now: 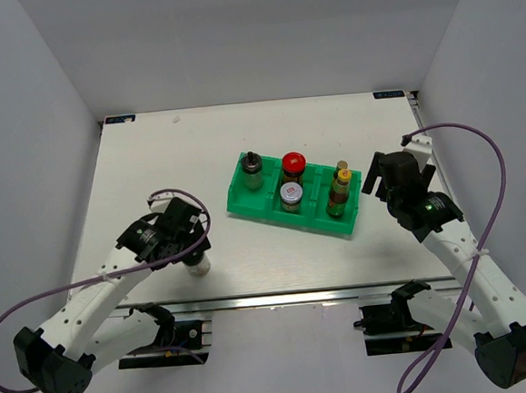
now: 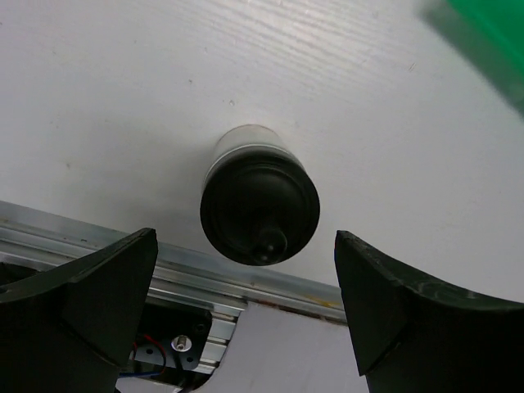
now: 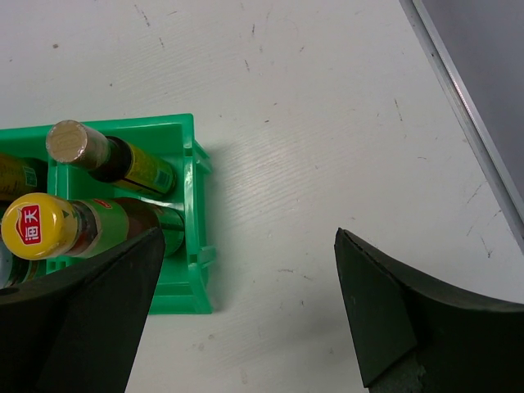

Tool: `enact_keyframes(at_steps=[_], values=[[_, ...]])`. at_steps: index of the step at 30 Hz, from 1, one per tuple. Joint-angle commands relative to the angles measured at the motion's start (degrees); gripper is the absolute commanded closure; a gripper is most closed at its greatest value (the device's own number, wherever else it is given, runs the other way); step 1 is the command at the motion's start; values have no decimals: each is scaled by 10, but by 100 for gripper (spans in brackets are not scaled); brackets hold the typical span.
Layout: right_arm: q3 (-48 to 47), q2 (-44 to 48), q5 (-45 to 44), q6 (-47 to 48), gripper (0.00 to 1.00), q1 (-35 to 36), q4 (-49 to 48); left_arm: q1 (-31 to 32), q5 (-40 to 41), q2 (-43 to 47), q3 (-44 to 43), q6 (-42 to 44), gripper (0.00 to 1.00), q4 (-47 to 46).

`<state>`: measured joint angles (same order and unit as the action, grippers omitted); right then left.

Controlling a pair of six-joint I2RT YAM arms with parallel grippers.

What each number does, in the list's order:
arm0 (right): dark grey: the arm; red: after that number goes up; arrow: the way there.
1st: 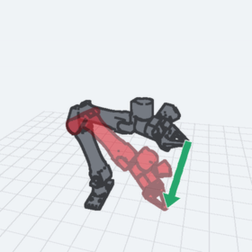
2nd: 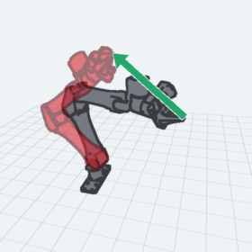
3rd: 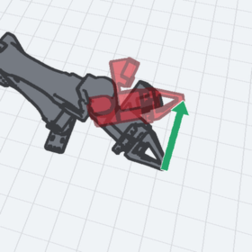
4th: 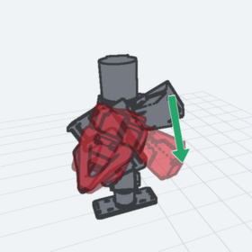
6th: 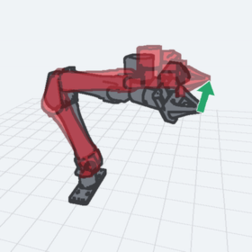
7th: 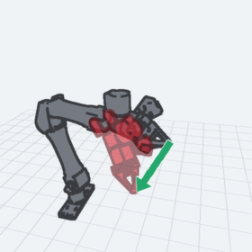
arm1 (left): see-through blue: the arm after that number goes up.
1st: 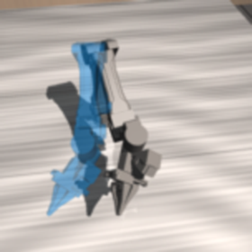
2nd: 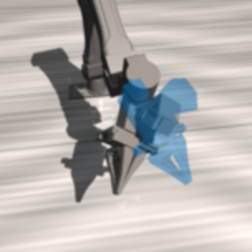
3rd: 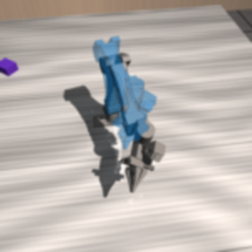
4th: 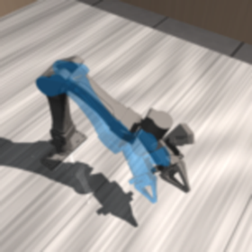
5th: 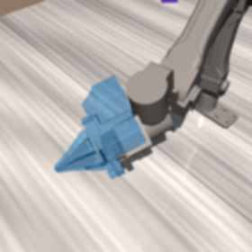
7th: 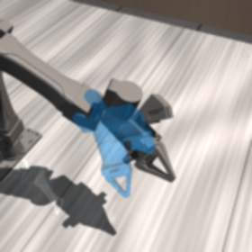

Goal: Organize the condiment bottles

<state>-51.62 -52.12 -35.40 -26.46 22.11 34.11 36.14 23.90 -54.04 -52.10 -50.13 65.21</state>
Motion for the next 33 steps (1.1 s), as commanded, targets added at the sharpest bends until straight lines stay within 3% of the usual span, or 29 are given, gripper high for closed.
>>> enact_keyframes(at_steps=[1,14,17,22,25,33], values=[[2,2,-2,6,11,-2,-23,2,-28,-16,20,23,2,-32],[3,3,-4,7,11,-3,-23,2,-25,-108,31,30,2,-69],[4,5,-5,7,11,-2,-25,2,-24,-107,34,29,9,-74],[5,5,-5,6,11,-2,-25,2,-26,-100,35,32,37,-79],[5,8,-5,6,11,-3,-23,2,-31,-98,29,43,48,-85],[6,17,-6,5,11,-3,-26,2,-42,-84,-31,100,54,-132]])
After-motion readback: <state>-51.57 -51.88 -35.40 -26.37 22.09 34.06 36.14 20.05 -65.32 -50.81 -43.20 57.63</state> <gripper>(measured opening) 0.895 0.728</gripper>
